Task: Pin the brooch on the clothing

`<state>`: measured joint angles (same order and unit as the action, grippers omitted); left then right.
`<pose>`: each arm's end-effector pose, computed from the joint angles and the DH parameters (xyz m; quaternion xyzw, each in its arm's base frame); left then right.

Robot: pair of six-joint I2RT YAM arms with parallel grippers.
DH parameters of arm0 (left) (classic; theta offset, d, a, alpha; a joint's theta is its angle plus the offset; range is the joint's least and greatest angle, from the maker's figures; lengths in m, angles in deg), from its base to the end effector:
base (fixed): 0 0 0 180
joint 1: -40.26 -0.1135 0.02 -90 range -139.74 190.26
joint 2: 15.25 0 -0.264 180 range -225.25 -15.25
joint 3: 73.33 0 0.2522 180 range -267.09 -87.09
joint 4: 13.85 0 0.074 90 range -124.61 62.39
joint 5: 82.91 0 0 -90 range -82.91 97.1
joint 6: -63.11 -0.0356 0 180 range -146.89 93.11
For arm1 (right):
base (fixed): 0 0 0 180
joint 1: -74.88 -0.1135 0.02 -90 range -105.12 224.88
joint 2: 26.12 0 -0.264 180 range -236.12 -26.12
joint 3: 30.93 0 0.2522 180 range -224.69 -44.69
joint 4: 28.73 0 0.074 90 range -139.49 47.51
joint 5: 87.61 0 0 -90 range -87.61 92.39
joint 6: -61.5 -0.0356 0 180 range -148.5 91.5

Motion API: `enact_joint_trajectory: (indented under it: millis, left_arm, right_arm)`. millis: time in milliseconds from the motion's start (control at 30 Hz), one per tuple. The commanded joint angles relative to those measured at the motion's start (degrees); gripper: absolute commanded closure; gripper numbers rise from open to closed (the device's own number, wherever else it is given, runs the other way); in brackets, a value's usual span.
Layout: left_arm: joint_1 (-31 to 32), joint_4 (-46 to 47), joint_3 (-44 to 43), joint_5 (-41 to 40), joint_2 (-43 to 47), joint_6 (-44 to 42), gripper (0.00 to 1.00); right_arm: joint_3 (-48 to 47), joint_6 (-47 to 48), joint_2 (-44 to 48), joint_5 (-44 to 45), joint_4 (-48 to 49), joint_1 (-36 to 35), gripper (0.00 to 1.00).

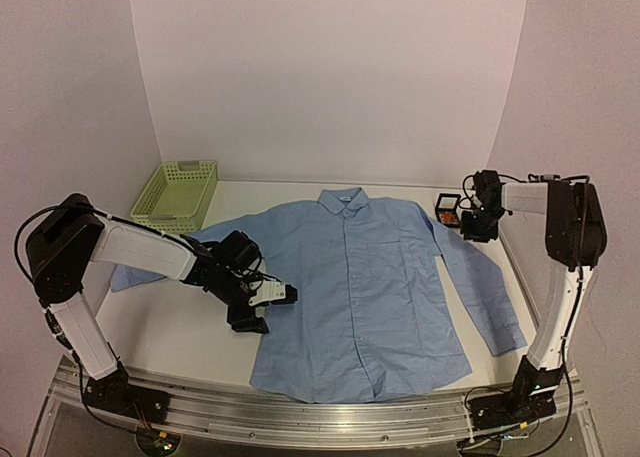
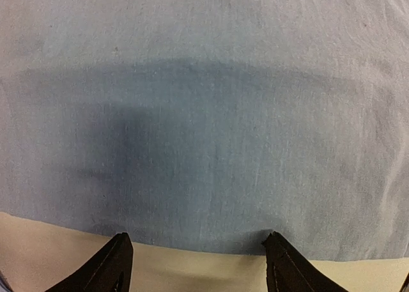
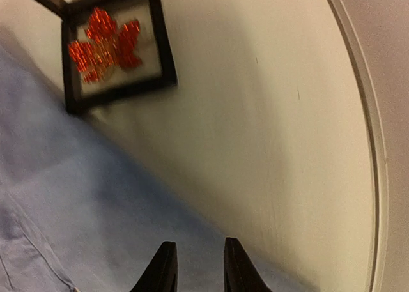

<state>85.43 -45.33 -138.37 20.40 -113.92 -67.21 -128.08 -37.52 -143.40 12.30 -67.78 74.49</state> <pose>0.2166 -0.2295 0.1363 0.6767 0.6953 -0.1221 0.2091 0.4337 -0.0032 0.1677 0.0952 0.9560 -0.0613 0.2707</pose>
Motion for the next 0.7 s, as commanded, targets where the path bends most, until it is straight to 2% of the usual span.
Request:
enact_joint_trajectory:
  millis: [0, 100, 267, 433, 667]
  left_arm:
    - [0.73, 2.92, 0.84, -2.60, -1.10, -1.11, 0.29]
    - [0.71, 3.40, 2.54, -3.30, -1.06, -2.85, 0.30]
    - [0.69, 4.51, 6.26, -4.70, -0.24, -6.67, 0.30]
    - [0.62, 4.53, 7.85, -5.40, 0.07, -7.23, 0.30]
    - [0.64, 3.12, 7.83, -5.09, -0.20, -5.60, 0.30]
  right_arm:
    - [8.62, -4.88, 10.52, 1.59, -1.61, -0.04, 0.79]
    - [12.95, -6.79, 12.47, 0.72, -1.61, -0.04, 0.84]
    - [14.98, -6.68, 6.85, -0.16, -1.42, 2.62, 0.91]
    - [13.36, -5.50, 3.19, 0.98, -1.39, 4.38, 0.92]
    - [11.59, -4.34, 3.11, 0.78, -1.43, 5.01, 0.92]
